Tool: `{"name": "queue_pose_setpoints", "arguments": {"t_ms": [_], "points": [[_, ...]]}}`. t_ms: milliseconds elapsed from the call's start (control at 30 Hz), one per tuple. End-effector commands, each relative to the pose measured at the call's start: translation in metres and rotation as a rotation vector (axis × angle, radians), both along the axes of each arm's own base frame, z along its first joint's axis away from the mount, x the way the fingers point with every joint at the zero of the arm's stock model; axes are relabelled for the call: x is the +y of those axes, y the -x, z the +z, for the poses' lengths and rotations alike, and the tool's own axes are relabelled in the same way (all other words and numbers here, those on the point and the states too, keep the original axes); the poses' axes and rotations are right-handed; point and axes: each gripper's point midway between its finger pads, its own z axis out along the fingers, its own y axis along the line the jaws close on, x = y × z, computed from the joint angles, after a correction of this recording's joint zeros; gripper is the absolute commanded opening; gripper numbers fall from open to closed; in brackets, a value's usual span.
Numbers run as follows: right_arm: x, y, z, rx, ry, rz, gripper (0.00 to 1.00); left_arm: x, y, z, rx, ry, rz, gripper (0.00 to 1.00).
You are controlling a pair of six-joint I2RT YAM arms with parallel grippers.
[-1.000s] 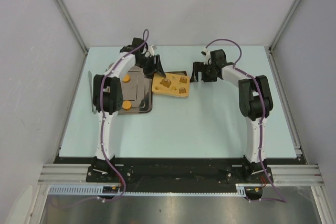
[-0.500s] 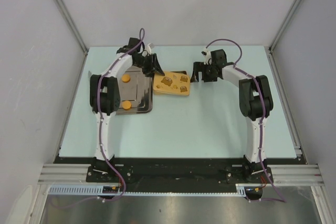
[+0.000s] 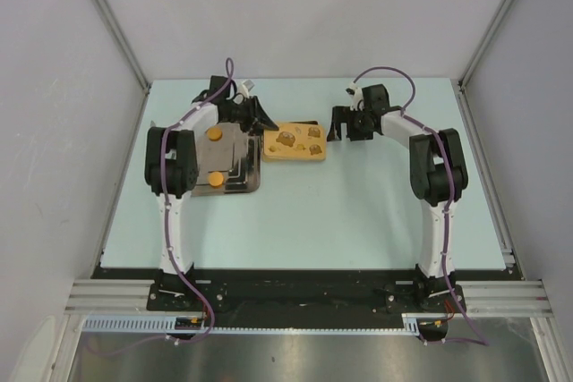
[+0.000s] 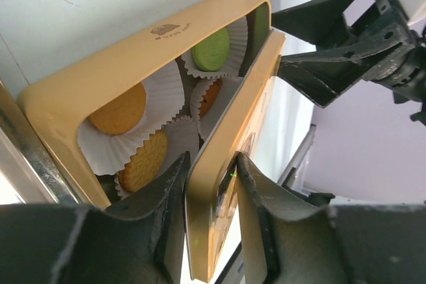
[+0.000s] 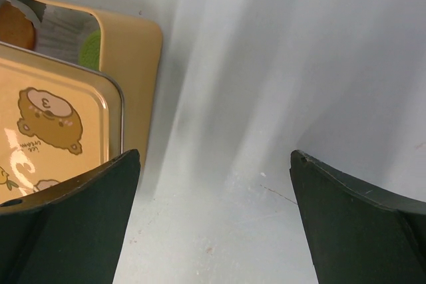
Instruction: Pack the cookies
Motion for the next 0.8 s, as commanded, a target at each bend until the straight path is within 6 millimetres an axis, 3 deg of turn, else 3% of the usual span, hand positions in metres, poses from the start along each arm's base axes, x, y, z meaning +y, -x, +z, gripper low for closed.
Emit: {"name": "queue_pose_setpoints", "arguments": {"t_ms": [0,233,767], "points": [[-0.011,0.002,0.026,-0.024,-0.011,-0.010,1.00,0.007,-0.013,0.035,-0.075,0.070,0.042,0.25],[-0.014,-0.003,0.042,-0.060,-0.013,-0.025,1.00,0.013,-0.017,0.040,-0.087,0.102,0.050,0.23],[-0.010,0.003,0.038,-0.055,0.002,-0.010,1.00,0.029,-0.025,0.030,-0.053,0.121,0.101,0.22]]}}
